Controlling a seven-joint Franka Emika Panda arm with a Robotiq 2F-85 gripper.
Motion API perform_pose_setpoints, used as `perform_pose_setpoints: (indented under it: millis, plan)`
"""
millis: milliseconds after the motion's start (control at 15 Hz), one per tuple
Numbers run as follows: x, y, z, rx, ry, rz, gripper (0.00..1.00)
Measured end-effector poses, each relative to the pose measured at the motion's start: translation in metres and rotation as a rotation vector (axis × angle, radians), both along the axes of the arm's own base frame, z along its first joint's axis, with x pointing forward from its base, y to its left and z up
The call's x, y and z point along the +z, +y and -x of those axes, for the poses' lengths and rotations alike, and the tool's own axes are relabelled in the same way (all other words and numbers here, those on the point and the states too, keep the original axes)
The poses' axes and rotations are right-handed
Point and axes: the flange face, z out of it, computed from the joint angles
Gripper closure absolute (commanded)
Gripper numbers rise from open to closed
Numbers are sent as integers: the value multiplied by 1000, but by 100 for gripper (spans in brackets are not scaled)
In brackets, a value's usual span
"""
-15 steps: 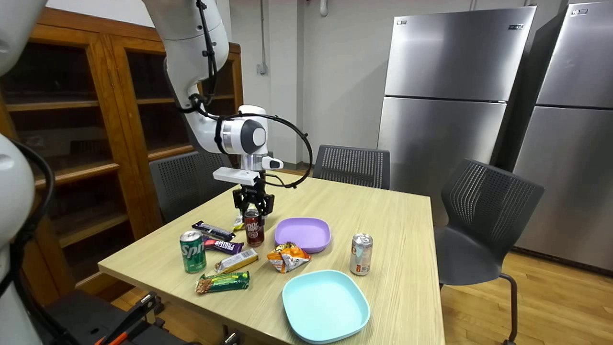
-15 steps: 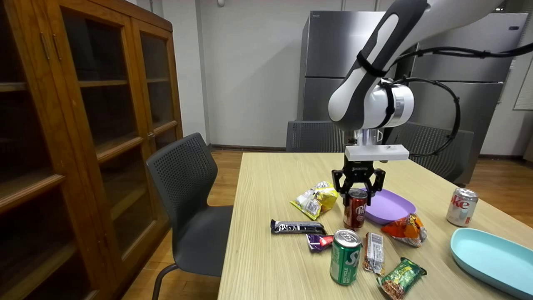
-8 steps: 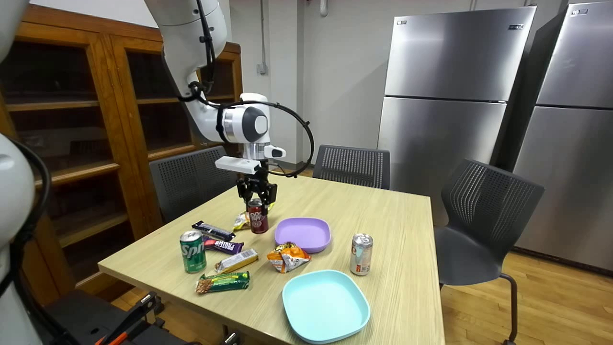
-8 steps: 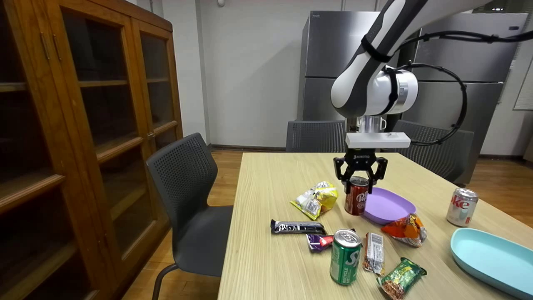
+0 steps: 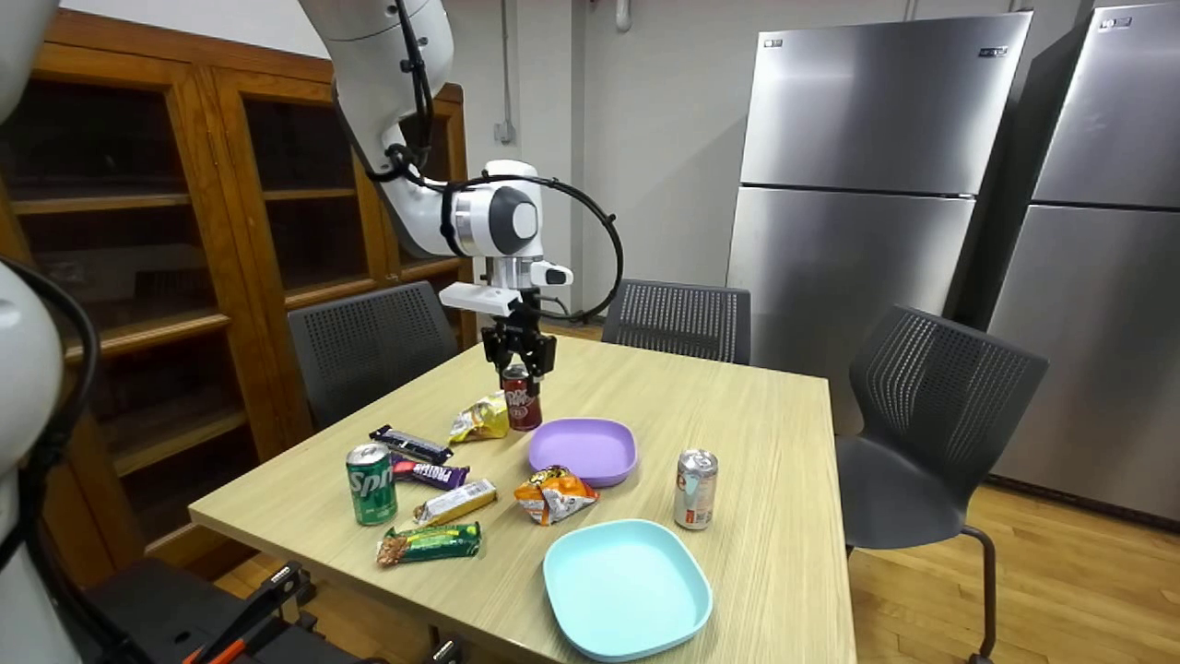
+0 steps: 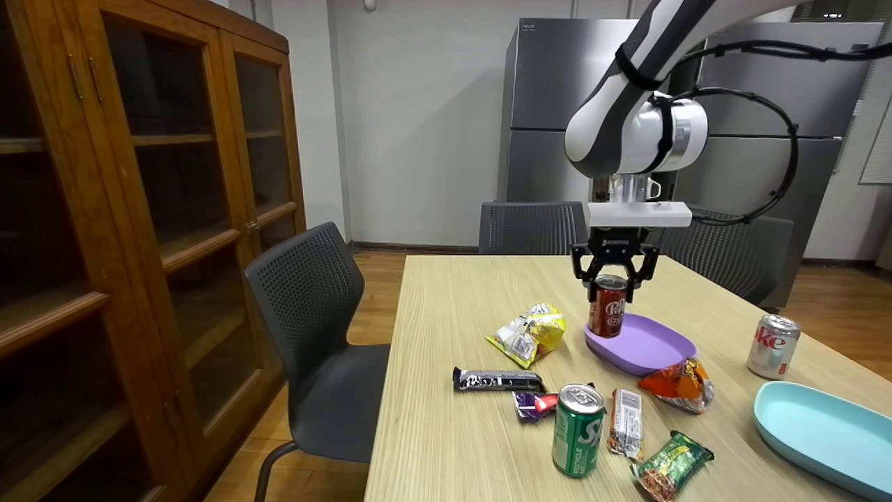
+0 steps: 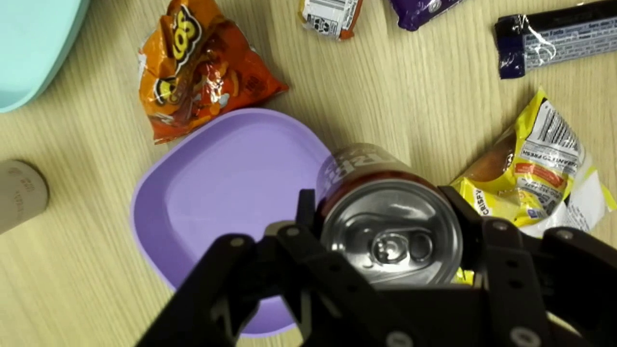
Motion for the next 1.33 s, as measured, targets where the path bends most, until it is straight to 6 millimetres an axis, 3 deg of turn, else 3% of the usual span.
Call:
perform_pose_setpoints:
  millis: [400,1333]
  plan:
    - [1,-18,-27,-80,11,15,62]
    - [-44,-36,-65,-215,53,-18,62]
